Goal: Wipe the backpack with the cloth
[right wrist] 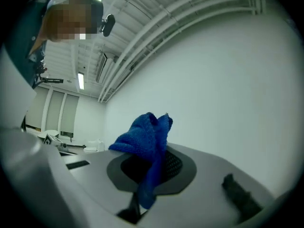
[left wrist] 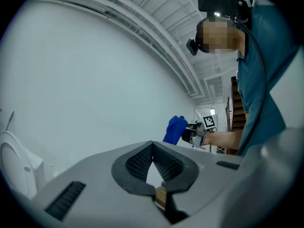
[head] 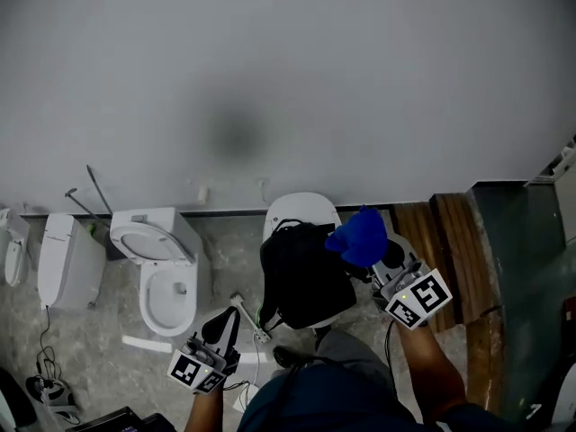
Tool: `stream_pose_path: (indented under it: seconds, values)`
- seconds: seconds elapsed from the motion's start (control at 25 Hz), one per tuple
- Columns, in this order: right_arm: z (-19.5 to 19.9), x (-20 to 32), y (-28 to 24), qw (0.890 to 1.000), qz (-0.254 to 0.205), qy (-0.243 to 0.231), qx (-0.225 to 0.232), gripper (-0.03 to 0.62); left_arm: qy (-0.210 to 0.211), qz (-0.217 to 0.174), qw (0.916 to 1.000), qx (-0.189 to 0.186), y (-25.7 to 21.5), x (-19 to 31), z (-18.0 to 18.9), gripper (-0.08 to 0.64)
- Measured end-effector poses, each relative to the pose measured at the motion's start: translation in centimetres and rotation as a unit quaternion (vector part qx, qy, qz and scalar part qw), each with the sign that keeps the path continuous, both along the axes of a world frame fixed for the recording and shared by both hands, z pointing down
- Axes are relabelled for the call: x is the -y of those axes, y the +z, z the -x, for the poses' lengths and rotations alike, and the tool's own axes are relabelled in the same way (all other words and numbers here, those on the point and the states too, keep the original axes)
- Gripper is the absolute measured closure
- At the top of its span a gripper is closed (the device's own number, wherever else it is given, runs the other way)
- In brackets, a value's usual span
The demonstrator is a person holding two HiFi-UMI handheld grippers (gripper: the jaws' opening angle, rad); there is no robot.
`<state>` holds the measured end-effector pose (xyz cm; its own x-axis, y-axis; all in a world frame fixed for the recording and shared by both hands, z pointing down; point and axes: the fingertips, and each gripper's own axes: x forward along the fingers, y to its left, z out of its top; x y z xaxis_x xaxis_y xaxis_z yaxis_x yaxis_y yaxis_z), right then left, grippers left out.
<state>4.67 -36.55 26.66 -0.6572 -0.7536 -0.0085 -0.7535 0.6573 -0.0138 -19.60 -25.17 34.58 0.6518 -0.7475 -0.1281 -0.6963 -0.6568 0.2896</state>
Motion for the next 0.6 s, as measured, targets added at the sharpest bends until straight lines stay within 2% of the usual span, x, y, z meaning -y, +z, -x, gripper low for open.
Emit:
stream_pose_path:
  seconds: [0.08, 0.16, 0.36, 0.6]
  values:
    - [-0.8, -1.7, -3.2, 1.000, -0.025, 0.010, 0.009, 0.572, 0.006, -0.027, 0.9995, -0.013, -2.4, -0.4, -0.3, 0.555]
    - [-1.6, -3.5, -5.5, 0.999, -0.039, 0.014, 0.019, 0.572, 0.005, -0.045, 0.9990, -0.003, -3.7, -0.8, -0.6, 0.555]
    - [-4.5, -7.7, -8.6, 0.998, -0.061, 0.010, 0.024, 0.572, -0.022, -0.090, 0.9957, 0.000, -7.1, -3.3, -2.0, 0.555]
    - [-10.0, -13.5, -9.8, 0.997, -0.052, 0.018, 0.047, 0.572, -0.026, -0.106, 0.9939, 0.016, -8.4, -8.4, -6.8, 0.555]
